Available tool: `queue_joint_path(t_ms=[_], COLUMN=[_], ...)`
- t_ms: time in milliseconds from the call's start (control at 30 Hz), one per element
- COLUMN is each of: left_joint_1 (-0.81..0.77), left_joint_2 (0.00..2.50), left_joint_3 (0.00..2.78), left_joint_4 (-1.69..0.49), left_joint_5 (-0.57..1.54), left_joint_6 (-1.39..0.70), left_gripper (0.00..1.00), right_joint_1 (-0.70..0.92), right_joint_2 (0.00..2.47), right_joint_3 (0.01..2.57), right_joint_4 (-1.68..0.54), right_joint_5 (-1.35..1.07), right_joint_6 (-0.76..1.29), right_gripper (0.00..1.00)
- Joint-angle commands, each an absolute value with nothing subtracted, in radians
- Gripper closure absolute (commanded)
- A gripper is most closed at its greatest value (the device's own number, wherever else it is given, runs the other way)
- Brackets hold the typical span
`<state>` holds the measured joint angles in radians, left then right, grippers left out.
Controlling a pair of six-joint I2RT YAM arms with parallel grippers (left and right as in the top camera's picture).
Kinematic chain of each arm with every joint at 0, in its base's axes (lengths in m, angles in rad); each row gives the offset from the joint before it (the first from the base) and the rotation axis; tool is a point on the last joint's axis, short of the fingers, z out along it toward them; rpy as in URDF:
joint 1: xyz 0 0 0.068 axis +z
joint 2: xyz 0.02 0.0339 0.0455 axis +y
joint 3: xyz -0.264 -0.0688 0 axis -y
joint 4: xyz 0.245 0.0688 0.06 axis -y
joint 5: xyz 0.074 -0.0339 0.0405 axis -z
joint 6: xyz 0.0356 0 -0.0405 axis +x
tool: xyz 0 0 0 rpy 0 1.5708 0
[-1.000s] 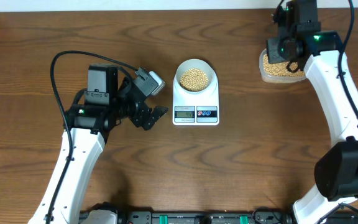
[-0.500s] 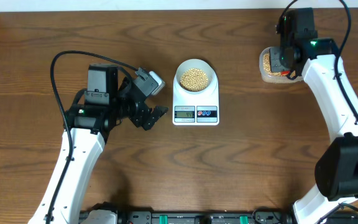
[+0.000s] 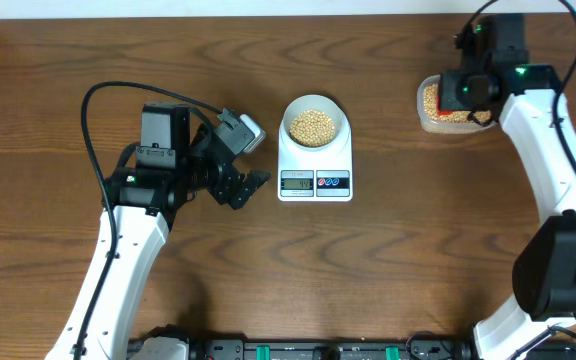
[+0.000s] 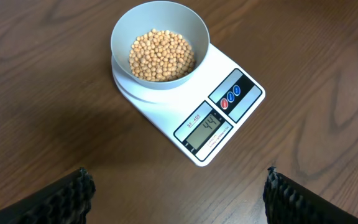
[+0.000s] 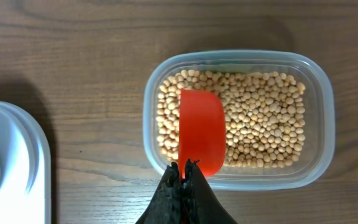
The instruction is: Scoop item into bowl and weigh 50g on scale
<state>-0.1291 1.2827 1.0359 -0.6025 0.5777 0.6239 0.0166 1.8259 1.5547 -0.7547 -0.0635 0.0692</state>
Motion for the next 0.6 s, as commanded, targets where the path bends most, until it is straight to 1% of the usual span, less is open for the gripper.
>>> queue_joint_path(t_ms=[0, 200, 567], left_joint_1=[-0.130, -0.130, -0.130], left_joint_2=[1.280, 1.280, 1.280], left_joint_3=[1.029, 1.029, 1.029], left_joint_4=[-0.604, -0.604, -0.604], left_joint_5=[0.591, 0.591, 0.591], left_joint_6=[0.612, 0.612, 0.612], left_gripper=[0.11, 0.11, 0.10], right_joint_1=[-0.014, -0.019, -0.019], right_joint_2=[1.827, 1.827, 1.835], right_joint_3=[1.550, 1.550, 1.507], right_joint_4=[-0.761, -0.763, -0.759], right_joint_5=[-0.119, -0.099, -0.064], right_joint_6=[0.086, 0.028, 0.000], right_gripper=[0.99, 0.99, 0.99])
